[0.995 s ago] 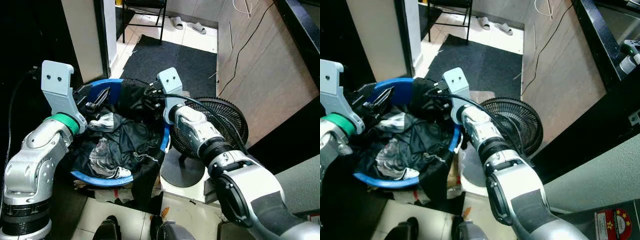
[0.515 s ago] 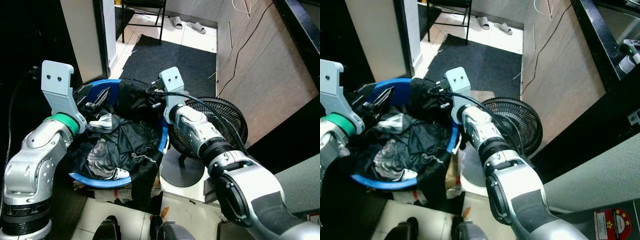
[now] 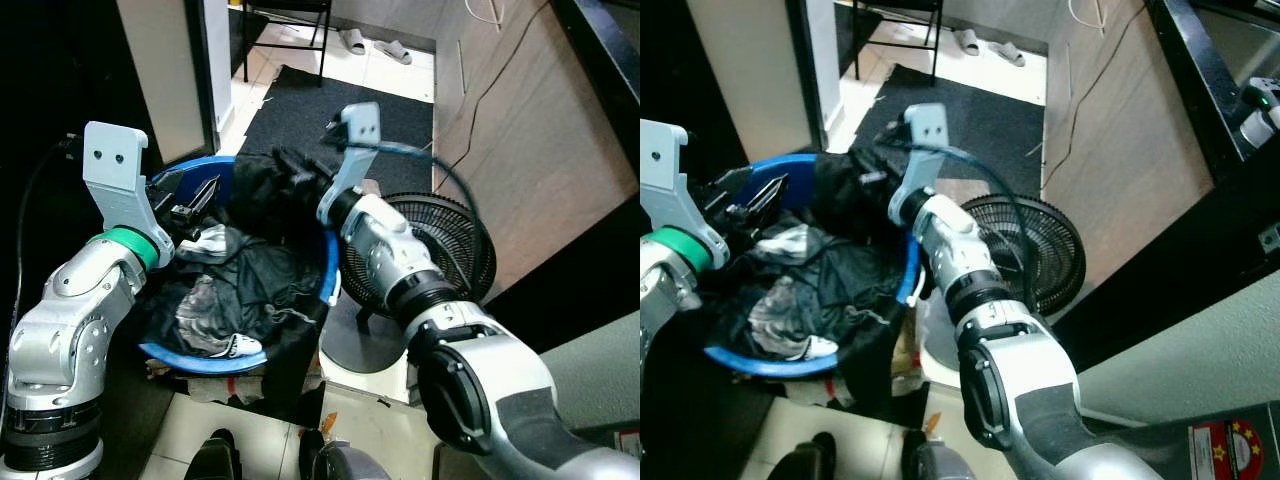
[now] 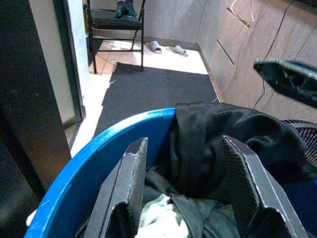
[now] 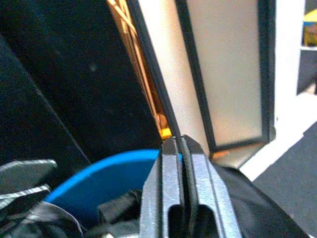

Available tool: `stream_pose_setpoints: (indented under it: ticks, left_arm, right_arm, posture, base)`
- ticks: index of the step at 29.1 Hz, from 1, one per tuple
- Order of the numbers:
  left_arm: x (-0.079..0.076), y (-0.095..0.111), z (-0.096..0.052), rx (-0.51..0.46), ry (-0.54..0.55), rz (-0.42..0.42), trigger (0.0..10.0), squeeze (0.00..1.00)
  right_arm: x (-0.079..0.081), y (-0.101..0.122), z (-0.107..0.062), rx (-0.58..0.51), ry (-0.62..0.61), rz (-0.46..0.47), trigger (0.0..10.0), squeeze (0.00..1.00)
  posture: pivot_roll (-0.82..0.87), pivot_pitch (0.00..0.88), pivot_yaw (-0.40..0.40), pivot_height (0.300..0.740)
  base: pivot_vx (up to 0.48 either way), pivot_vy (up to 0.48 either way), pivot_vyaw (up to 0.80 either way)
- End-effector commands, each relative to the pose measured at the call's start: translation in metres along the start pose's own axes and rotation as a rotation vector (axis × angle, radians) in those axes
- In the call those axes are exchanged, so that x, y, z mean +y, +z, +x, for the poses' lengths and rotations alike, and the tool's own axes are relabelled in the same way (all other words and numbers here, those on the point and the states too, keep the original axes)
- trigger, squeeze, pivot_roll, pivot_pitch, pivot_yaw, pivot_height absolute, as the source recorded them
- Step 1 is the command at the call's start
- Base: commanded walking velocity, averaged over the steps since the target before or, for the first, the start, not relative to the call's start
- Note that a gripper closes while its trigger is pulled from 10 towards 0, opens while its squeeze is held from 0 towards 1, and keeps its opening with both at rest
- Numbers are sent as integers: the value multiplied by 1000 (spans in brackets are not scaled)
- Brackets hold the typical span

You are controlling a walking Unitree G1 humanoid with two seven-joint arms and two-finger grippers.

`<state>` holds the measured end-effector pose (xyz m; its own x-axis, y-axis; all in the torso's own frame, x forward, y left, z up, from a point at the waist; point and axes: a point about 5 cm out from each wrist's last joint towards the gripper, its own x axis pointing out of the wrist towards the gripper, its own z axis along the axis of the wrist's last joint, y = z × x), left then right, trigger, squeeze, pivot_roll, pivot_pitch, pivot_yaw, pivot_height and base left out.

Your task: Clothes washing

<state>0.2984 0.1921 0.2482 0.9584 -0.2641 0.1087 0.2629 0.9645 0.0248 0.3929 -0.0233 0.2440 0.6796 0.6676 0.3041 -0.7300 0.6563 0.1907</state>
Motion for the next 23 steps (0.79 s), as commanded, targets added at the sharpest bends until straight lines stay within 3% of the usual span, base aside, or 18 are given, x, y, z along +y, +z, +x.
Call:
stream_pose_setpoints:
  ticks: [1, 7, 8, 12, 13, 23]
  left_arm:
    - [-3, -2, -1, 12, -16, -2, 10000, 0]
    - [-3, -2, 0, 13, -17, -1, 10000, 0]
    - [-3, -2, 0, 13, -17, -1, 10000, 0]
    - [-3, -2, 0, 12, -17, 0, 10000, 0]
    - [-4, -2, 0, 11, -18, 1, 10000, 0]
    - [-4, -2, 0, 8, -15, 2, 10000, 0]
  right_arm:
    - [-1, 0, -1, -21, -1, 24, 0, 0]
    - [-2, -5, -3, 10, 3, 10, 0, 0]
    - [-2, -8, -4, 29, 11, 5, 10000, 0]
    - [-5, -24, -9, 152, -26, -99, 10000, 0]
    - [-8, -31, -12, 210, -59, -155, 10000, 1000]
    - [-10, -26, -6, 294, -86, -246, 10000, 1000]
  posture:
    - [162, 152, -81, 740]
    - [163, 148, -81, 740]
    - [163, 148, -81, 740]
    - [162, 146, -82, 740]
    - [161, 142, -83, 740]
    - [164, 133, -92, 740]
  base:
    - [0, 0, 0]
    - [0, 0, 0]
    - [0, 0, 0]
    - [0, 0, 0]
    - [0, 0, 0]
    - [0, 0, 0]
